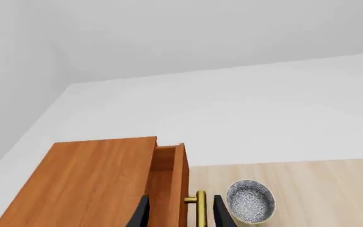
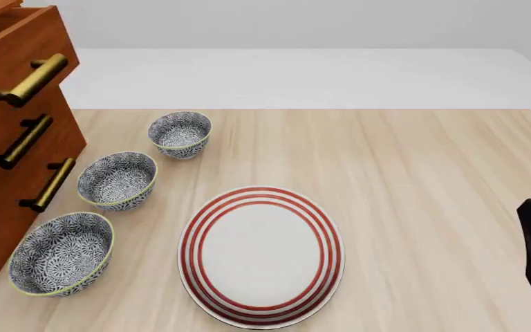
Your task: Open the top drawer of the cabinet.
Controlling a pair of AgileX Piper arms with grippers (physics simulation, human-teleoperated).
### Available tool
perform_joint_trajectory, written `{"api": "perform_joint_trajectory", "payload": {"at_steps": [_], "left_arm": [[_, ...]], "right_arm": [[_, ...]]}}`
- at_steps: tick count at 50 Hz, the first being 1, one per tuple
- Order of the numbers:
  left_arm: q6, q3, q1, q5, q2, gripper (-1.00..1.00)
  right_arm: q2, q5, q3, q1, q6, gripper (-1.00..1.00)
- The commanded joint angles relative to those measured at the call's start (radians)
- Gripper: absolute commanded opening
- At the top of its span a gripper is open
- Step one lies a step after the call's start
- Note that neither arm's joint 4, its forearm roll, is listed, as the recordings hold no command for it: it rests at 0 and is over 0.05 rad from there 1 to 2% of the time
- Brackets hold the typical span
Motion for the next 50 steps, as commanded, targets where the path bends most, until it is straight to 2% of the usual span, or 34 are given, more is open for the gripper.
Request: {"api": "perform_joint_trajectory", "payload": {"at_steps": [1, 5, 12, 17, 50], "left_arm": [[-0.069, -0.042, 0.007, 0.059, 0.061, 1.0], [-0.108, -0.036, 0.016, 0.083, 0.116, 1.0], [-0.106, 0.012, 0.007, 0.072, 0.126, 1.0], [-0.129, 0.005, 0.003, 0.086, 0.142, 1.0], [-0.146, 0.071, 0.027, 0.044, 0.195, 1.0]], "right_arm": [[0.0, 0.0, 0.0, 0.0, 0.0, 1.0], [0.0, 0.0, 0.0, 0.0, 0.0, 1.0], [0.0, 0.0, 0.0, 0.0, 0.0, 1.0], [0.0, 0.0, 0.0, 0.0, 0.0, 1.0], [0.0, 0.0, 0.0, 0.0, 0.0, 1.0]]}}
